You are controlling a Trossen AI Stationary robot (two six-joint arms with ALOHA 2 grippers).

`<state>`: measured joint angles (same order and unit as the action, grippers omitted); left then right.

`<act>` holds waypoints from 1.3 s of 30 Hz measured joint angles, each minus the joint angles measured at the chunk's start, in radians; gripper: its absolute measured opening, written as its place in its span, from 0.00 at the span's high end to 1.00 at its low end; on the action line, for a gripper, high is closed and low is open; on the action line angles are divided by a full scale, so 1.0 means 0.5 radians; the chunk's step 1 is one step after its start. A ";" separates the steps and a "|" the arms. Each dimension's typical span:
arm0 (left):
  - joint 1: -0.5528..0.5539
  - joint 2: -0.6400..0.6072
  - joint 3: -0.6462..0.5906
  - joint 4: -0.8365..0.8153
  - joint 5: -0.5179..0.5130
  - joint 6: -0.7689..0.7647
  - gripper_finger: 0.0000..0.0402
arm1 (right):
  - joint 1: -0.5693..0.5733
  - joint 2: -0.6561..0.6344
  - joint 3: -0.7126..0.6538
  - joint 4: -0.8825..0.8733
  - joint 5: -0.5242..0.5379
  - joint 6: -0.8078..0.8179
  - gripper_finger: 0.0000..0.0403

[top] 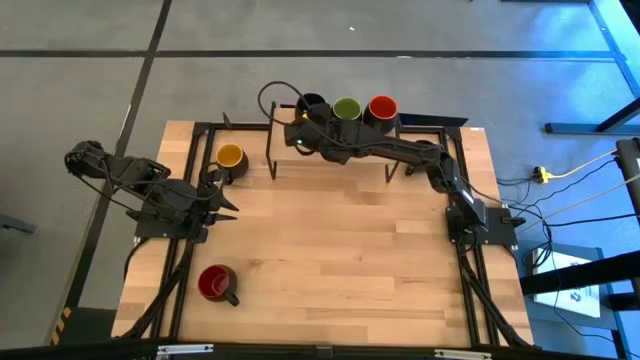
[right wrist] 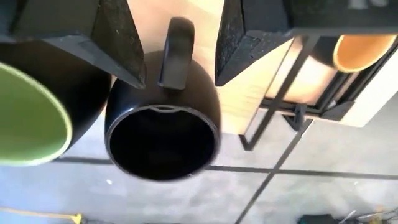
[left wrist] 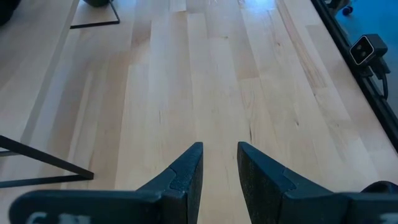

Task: Place coffee mugs
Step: Put the red mug on the shelf

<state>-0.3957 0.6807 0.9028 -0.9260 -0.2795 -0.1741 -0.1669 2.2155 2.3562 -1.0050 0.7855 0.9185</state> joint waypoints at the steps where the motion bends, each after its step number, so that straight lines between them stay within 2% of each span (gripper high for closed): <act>1: 0.000 0.000 0.000 0.000 0.000 0.000 0.77 | 0.017 -0.021 0.000 0.000 0.000 -0.034 0.56; 8: 0.000 0.000 0.000 -0.001 0.019 -0.012 0.77 | 0.249 -0.161 0.000 0.050 -0.300 -0.374 0.55; 13: 0.000 0.001 0.000 -0.001 0.019 -0.054 0.77 | 0.560 -0.176 -0.004 0.051 -0.565 -0.550 0.55; 16: 0.000 0.022 0.000 -0.001 0.022 -0.104 0.77 | 0.761 -0.177 -0.095 0.139 -0.600 -0.538 0.55; 20: 0.000 0.095 0.000 -0.002 0.134 -0.119 0.74 | 0.988 -0.173 -0.268 0.207 -0.613 -0.362 0.55; 24: 0.000 0.239 0.000 -0.031 0.249 -0.153 0.67 | 1.163 -0.173 -0.475 0.245 -0.535 -0.043 0.55; 31: -0.023 0.433 -0.001 -0.160 0.719 -0.529 0.62 | 1.383 -0.171 -0.855 0.273 -0.510 0.481 0.55; 39: -0.275 0.440 -0.001 -0.363 0.719 -1.173 0.62 | 1.544 -0.172 -1.125 0.484 -0.531 0.616 0.55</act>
<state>-0.5334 0.9009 0.9024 -1.1073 0.0800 -0.7607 0.6049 2.1296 1.7936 -0.7630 0.5199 1.2266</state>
